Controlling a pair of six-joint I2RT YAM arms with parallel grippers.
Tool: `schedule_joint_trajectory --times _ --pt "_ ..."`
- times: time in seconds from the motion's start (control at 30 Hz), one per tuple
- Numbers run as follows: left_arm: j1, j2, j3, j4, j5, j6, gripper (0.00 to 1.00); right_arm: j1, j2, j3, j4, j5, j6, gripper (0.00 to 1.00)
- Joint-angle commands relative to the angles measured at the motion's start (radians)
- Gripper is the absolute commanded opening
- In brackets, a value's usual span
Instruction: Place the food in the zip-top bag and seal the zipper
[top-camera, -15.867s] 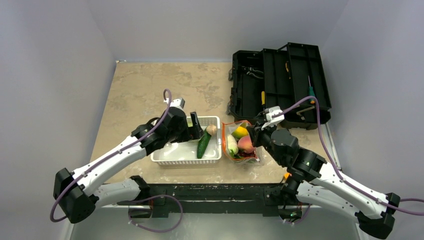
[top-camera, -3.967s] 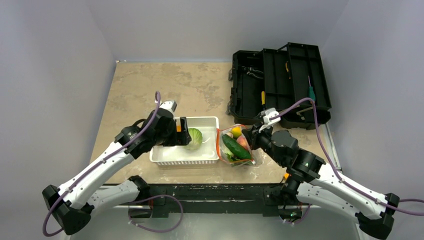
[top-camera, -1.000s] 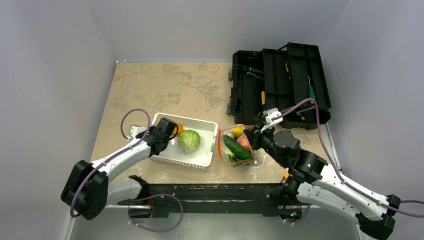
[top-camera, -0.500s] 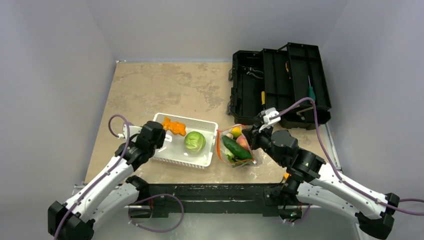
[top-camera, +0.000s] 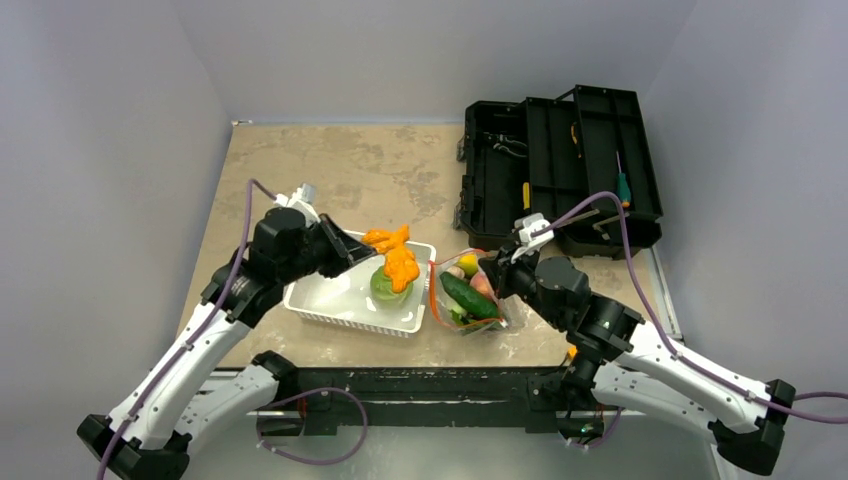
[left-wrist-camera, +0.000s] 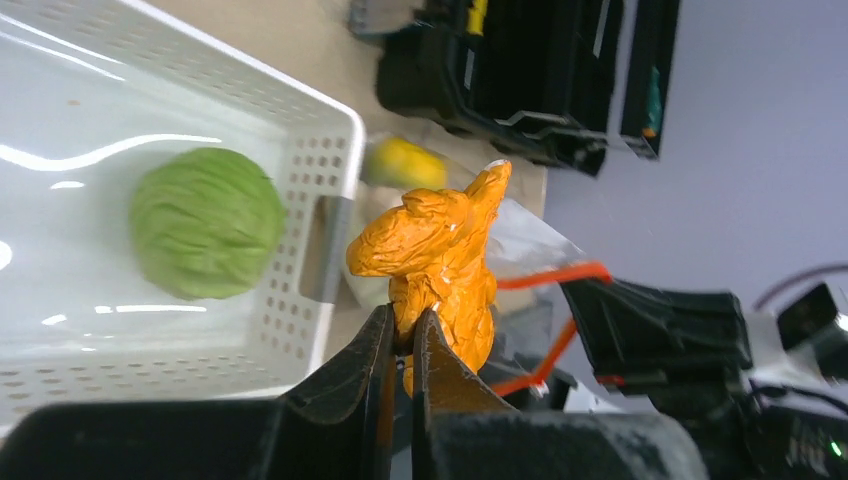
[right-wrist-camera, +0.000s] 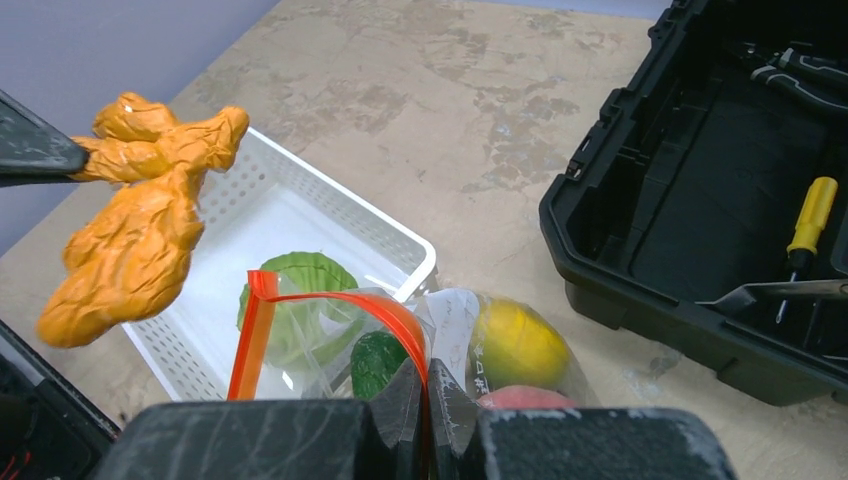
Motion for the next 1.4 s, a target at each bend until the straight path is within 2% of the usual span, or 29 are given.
schedule_joint_trajectory --times 0.0,0.07,0.2,0.53,0.8,0.9,1.17,1.37 --pt "0.003 0.031 0.090 0.056 0.355 0.143 0.00 0.002 0.022 0.054 0.061 -0.025 -0.014 0.00" --pt "0.003 0.029 0.120 0.076 0.427 0.145 0.00 0.003 0.027 0.061 0.061 -0.031 -0.018 0.00" --pt "-0.017 0.061 0.212 -0.002 0.490 0.181 0.00 0.002 0.039 0.073 0.069 -0.031 -0.024 0.00" --pt "-0.222 0.182 0.236 -0.011 0.469 0.188 0.00 0.002 0.072 0.094 0.102 -0.053 -0.026 0.00" --pt "-0.259 0.250 0.227 -0.002 0.331 0.083 0.00 0.002 0.059 0.092 0.094 -0.050 -0.025 0.00" --pt "-0.261 0.285 0.216 0.007 0.314 0.022 0.00 0.003 0.063 0.091 0.095 -0.052 -0.024 0.00" --pt "-0.268 0.307 0.184 0.047 0.162 -0.145 0.00 0.003 0.054 0.084 0.106 -0.067 -0.032 0.00" --pt "-0.274 0.408 0.269 -0.080 0.099 -0.216 0.00 0.005 0.043 0.072 0.116 -0.089 -0.037 0.00"
